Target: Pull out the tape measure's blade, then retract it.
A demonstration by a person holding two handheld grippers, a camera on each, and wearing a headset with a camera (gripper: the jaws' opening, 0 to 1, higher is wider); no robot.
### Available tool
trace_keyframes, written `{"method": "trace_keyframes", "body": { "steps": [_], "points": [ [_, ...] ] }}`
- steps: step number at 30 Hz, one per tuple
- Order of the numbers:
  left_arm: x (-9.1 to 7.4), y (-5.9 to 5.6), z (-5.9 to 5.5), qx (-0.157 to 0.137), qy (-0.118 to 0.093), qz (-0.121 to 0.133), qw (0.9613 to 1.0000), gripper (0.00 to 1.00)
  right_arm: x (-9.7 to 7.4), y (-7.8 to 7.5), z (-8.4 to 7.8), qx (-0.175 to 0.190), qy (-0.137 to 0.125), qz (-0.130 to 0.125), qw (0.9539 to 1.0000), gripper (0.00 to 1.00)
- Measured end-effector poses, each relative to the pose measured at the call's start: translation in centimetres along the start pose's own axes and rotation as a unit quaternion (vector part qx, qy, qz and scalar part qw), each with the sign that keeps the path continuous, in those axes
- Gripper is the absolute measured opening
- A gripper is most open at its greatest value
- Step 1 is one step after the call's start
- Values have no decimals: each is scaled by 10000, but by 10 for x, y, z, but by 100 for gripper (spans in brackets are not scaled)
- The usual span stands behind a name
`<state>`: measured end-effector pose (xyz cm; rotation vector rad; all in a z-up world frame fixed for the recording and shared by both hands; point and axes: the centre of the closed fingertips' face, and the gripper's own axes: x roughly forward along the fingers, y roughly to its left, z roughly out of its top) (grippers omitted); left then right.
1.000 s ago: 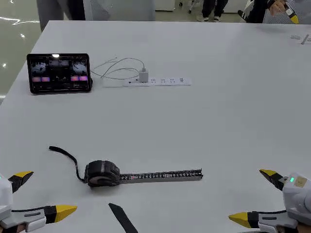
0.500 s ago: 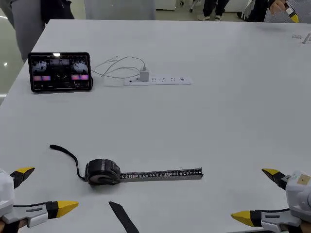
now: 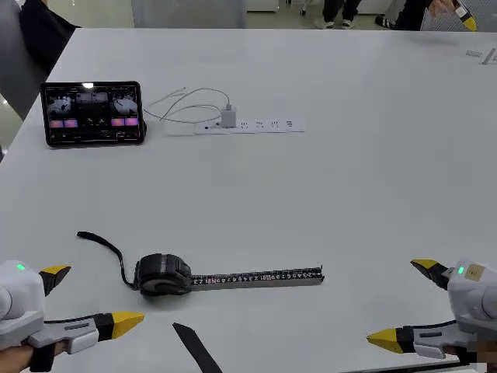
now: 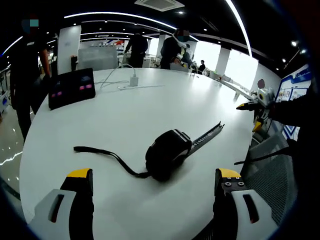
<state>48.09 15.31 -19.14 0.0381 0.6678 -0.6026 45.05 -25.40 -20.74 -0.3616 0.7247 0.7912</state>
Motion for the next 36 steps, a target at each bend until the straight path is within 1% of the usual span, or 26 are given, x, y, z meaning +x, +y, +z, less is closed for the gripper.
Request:
{"method": "trace_keyframes", "body": {
  "steps": [2,3,5,7,12,14,16,17,18,20,21,23,24,25,26,28,29,33,35,36],
  "points": [
    [6,-7,5,-37,-48,2,10000,99,4,-2,4,-108,70,70,9999,99],
    [9,-12,7,-54,-58,-7,10000,99,6,-2,8,-176,122,150,9997,99],
    [15,-17,9,-47,-46,21,10000,99,10,-4,12,-254,164,224,9993,99],
    [21,-24,12,-91,-42,-9,9999,99,14,-6,18,-426,235,320,9983,99],
    [35,-34,14,-132,-17,17,9999,99,22,-12,29,-739,430,515,9950,99],
    [40,-32,16,-161,-21,51,9999,99,26,-13,35,-842,475,597,9935,99],
    [44,-34,19,-229,-51,102,9997,99,31,-13,37,-882,531,710,9922,99],
    [45,-35,20,-278,-66,133,9995,99,33,-14,39,-874,536,714,9922,99],
    [48,-37,23,-392,-149,151,9990,99,37,-14,41,-884,562,765,9915,99],
    [52,-37,27,-438,-215,178,9987,99,42,-14,41,-940,620,839,9901,99],
    [55,-39,28,-430,-229,218,9986,99,46,-13,41,-974,685,878,9890,97],
    [60,-41,28,-417,-214,254,9986,99,52,-13,39,-1033,763,953,9871,93],
    [63,-43,27,-454,-191,264,9984,99,55,-11,37,-1112,850,1076,9843,93],
    [64,-45,27,-475,-192,260,9984,99,58,-9,37,-1168,863,1166,9825,92],
    [66,-47,27,-497,-240,255,9982,99,62,-8,35,-1269,937,1222,9799,92],
    [69,-50,26,-461,-245,295,9982,99,67,-8,35,-1392,982,1253,9774,90],
    [71,-50,25,-456,-240,324,9981,99,69,-8,36,-1390,980,1286,9770,88],
    [73,-48,21,-531,-278,537,9968,99,76,-6,38,-1433,1049,1355,9747,87],
    [73,-45,20,-599,-328,668,9954,99,79,-7,39,-1516,1099,1384,9725,82],
    [73,-41,19,-631,-349,776,9944,99,81,-7,39,-1572,1123,1399,9711,81]
  ]
}}
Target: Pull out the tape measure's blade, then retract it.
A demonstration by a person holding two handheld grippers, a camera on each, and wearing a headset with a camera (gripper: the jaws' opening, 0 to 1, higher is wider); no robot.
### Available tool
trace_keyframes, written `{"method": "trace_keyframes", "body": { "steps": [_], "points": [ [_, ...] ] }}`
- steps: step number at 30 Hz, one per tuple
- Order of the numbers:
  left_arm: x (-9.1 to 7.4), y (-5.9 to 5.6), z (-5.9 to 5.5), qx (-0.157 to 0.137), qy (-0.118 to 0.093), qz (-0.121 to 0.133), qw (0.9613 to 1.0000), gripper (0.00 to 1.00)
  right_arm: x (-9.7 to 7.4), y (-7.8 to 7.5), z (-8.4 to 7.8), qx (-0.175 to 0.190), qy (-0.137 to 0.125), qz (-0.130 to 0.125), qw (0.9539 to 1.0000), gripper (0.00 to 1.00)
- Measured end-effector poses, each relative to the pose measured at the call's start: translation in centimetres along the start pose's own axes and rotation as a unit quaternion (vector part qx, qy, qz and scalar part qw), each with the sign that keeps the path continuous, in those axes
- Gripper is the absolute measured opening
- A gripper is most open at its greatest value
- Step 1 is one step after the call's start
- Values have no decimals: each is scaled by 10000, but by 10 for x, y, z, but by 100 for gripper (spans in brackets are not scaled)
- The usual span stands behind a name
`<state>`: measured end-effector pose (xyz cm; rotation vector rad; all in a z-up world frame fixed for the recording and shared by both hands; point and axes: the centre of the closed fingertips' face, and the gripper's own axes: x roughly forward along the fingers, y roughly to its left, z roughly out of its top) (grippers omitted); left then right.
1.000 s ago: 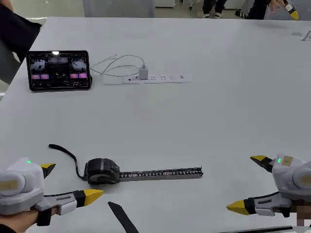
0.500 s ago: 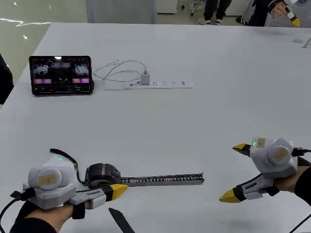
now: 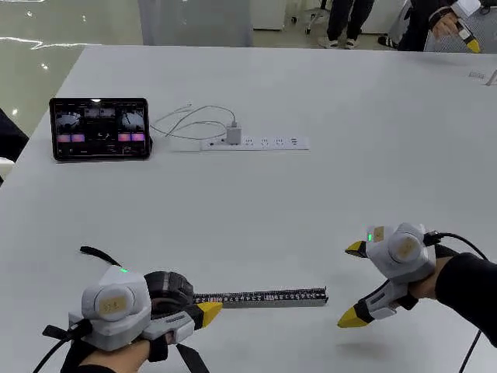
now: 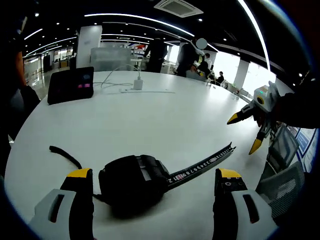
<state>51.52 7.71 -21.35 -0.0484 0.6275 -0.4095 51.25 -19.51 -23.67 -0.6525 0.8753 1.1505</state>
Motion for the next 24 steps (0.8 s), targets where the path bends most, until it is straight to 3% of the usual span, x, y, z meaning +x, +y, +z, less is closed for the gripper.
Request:
{"method": "trace_keyframes", "body": {
  "steps": [4,9,19,24],
  "points": [
    [3,2,4,-175,-202,60,9996,99,6,-2,5,-159,62,73,9998,74],
    [7,8,5,-70,-340,287,9990,99,17,1,10,-200,223,277,9992,55],
    [9,17,7,-251,-416,433,9979,99,27,2,9,-394,360,399,9978,38],
    [7,24,5,-303,-434,530,9972,99,32,14,8,-780,415,546,9946,29]
  ]
}}
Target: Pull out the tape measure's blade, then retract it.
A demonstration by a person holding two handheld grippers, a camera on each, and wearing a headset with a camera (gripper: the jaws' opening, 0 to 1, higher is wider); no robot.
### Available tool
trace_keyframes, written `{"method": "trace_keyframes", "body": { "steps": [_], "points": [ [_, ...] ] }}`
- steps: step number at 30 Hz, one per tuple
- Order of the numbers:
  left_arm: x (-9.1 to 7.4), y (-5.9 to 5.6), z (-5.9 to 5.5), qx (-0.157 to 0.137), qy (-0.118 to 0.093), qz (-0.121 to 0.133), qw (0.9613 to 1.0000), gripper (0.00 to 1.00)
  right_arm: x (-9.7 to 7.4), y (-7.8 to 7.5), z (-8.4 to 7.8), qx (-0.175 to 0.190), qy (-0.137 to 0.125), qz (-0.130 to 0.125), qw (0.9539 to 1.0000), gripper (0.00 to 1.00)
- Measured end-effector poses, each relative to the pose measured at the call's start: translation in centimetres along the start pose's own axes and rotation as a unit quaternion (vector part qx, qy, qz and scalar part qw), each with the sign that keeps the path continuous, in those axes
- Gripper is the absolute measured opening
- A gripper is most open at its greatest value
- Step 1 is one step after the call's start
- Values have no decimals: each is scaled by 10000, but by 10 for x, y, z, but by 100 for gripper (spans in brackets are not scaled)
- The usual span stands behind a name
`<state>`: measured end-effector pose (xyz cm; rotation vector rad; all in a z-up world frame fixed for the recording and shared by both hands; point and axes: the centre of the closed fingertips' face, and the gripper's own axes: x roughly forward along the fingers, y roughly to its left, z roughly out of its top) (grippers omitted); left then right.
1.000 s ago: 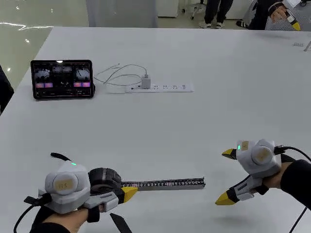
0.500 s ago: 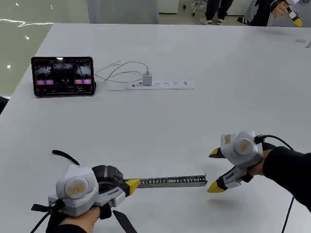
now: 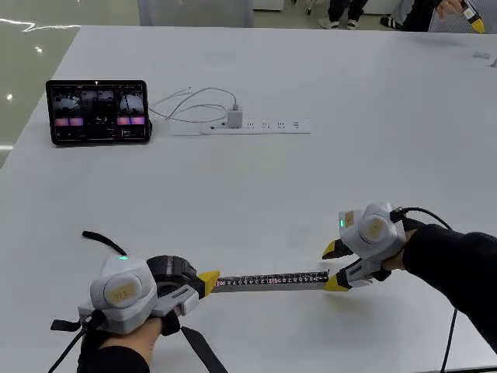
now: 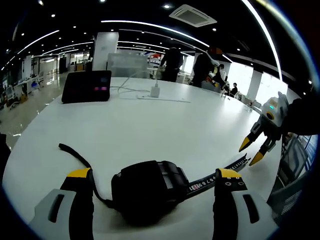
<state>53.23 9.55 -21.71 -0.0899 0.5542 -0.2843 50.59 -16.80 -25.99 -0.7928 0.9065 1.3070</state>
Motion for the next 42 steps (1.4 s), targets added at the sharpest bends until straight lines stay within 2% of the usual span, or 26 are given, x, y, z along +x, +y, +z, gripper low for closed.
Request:
{"method": "trace_keyframes", "body": {
  "steps": [4,8,10,11,12,16,20,22,24,27,29,30,31,33,38,40,42],
  "points": [
    [0,3,0,-24,-26,53,10000,99,4,5,-2,-265,140,50,9995,24],
    [1,1,0,-42,-30,48,10000,98,5,4,-4,-359,179,24,9992,13],
    [2,1,-1,-38,-20,46,10000,98,6,5,-5,-301,180,40,9994,13],
    [2,0,-2,-51,-2,57,10000,99,7,6,-7,-381,253,44,9989,13],
    [3,0,-3,-68,13,83,9999,99,7,7,-5,-483,198,59,9986,13],
    [4,5,-6,-174,17,244,9995,97,7,7,-5,-389,168,53,9991,12],
    [5,8,-10,-313,72,328,9989,89,8,6,-5,-291,213,57,9993,11],
    [5,8,-10,-319,-5,347,9989,84,8,5,-6,-239,255,66,9994,11],
    [8,5,-12,-449,16,300,9985,81,8,4,-6,-166,272,80,9995,11],
    [10,4,-13,-412,40,357,9985,73,8,4,-6,-161,296,111,9994,10],
    [11,5,-16,-345,152,445,9983,66,7,4,-6,-145,306,110,9994,10],
    [10,9,-17,-209,167,535,9982,66,7,4,-6,-120,306,107,9994,10],
    [12,5,-16,-275,128,470,9984,66,7,4,-6,-104,304,106,9994,10],
    [11,6,-16,-264,141,469,9985,65,8,3,-7,-109,313,110,9994,10],
    [12,6,-17,-208,409,468,9979,64,8,3,-6,-168,359,109,9992,9],
    [12,5,-19,-196,443,512,9975,63,8,2,-6,6,349,91,9993,9],
    [12,6,-20,-194,426,504,9976,63,9,1,-6,-3,328,97,9994,8]
  ]
}}
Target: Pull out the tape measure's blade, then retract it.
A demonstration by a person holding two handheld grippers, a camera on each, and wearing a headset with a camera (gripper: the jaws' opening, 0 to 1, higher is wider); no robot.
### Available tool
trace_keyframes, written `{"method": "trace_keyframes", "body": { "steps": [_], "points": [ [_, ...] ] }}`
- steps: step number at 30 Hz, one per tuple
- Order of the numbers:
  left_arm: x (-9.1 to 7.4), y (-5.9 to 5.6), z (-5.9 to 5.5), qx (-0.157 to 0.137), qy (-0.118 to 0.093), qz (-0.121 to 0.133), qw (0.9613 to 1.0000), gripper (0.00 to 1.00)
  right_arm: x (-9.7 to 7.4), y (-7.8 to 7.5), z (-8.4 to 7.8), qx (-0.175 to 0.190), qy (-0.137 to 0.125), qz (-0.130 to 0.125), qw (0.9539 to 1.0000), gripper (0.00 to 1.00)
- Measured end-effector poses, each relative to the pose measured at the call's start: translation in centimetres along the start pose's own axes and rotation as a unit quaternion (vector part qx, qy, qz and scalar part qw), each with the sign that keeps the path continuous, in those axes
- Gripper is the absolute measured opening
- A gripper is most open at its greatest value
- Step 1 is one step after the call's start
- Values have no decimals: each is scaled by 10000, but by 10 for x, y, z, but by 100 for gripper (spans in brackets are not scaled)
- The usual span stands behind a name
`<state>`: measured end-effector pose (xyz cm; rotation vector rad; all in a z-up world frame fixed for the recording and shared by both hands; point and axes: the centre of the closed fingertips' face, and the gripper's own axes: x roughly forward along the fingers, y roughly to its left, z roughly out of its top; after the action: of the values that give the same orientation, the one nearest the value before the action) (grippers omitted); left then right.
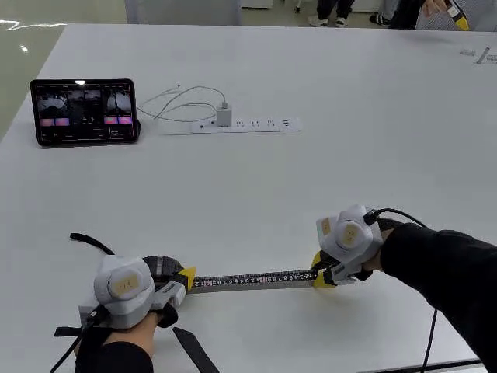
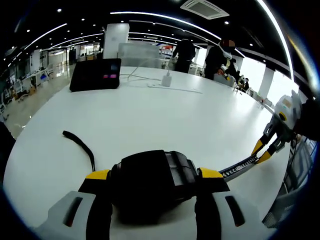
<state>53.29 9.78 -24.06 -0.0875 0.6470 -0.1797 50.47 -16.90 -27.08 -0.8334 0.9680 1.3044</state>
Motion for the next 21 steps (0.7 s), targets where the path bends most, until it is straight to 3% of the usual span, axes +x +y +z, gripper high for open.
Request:
{"method": "trace_keyframes", "body": {
  "steps": [11,21],
  "points": [
    [1,0,-2,-18,92,-44,9999,63,2,0,5,171,46,-2,9998,8],
    [1,0,-2,-23,115,-50,9999,63,3,0,10,100,142,41,9998,8]
  ]
}}
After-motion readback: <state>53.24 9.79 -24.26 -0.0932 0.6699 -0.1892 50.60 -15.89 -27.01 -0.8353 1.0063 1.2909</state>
